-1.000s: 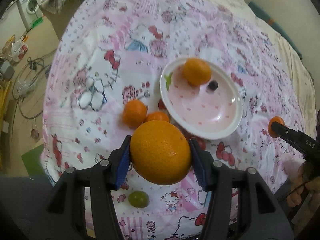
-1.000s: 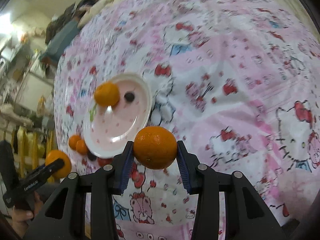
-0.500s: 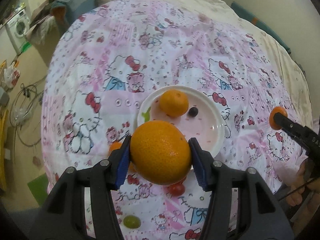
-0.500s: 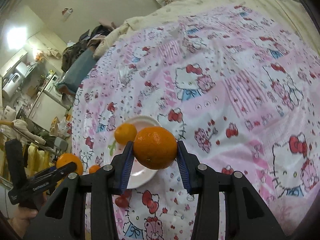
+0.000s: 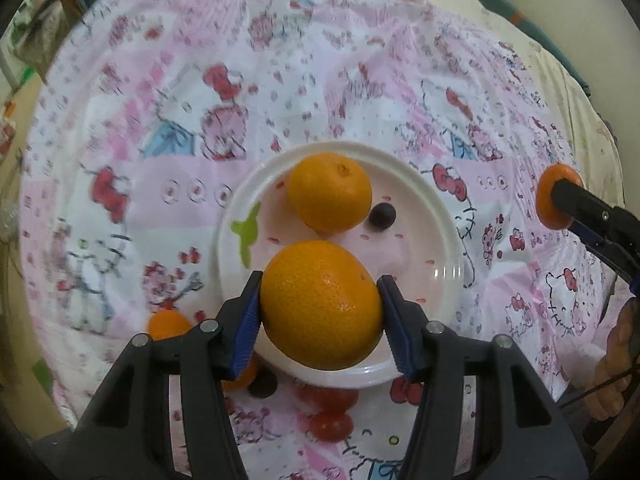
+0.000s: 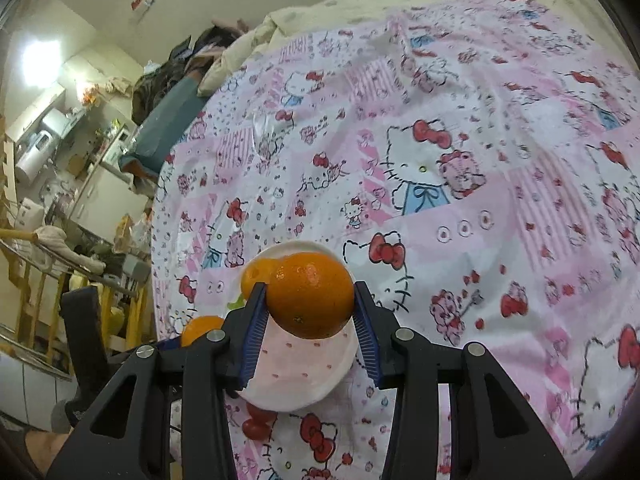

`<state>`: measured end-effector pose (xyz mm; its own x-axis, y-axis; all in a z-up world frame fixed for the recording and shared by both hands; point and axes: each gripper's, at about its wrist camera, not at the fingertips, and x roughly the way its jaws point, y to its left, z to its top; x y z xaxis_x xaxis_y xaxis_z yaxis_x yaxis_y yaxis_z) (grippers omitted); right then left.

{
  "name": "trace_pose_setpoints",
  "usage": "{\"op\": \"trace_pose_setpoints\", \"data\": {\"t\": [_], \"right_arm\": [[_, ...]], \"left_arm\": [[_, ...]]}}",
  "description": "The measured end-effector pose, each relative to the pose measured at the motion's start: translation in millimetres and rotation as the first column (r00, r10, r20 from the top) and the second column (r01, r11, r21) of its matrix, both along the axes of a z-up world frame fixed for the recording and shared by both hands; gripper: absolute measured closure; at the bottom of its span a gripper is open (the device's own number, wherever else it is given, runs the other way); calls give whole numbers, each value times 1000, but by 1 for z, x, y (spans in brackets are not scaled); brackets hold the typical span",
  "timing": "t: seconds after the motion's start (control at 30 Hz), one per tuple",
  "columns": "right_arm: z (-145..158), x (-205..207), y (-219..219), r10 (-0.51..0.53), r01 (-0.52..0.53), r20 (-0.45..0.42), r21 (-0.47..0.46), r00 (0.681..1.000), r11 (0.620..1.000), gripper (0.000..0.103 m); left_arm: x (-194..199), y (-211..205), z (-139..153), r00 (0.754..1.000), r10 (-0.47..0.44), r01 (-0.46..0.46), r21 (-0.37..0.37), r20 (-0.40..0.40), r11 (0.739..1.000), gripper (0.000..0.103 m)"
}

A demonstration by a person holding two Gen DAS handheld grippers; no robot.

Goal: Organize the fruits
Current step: 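Carry both held oranges up and over the plate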

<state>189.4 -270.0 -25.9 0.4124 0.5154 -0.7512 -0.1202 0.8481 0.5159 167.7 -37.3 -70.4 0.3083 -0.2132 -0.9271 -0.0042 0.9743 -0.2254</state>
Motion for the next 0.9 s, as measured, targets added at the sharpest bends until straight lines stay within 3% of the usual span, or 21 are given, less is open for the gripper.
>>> {"op": "trace_pose_setpoints", "data": {"t": [0.13, 0.47, 0.73, 0.9], "right_arm": [[-19, 16, 18, 59, -60, -42, -17, 997, 998, 59], [-62, 46, 49, 156, -163, -144, -40, 977, 986, 59], [-79, 55, 67, 195, -210, -168, -78, 966, 975, 59], [-83, 56, 70, 202, -216, -167, -75, 965, 973, 57]], "left_arm": [[12, -3, -21, 998, 16, -17, -17, -56, 1000, 51], [36, 21, -33, 994, 94, -94, -11, -56, 995, 51], [36, 18, -33, 997, 69, -67, 48, -31, 997, 49], [39, 16, -33, 997, 64, -61, 48, -46, 997, 48]]}}
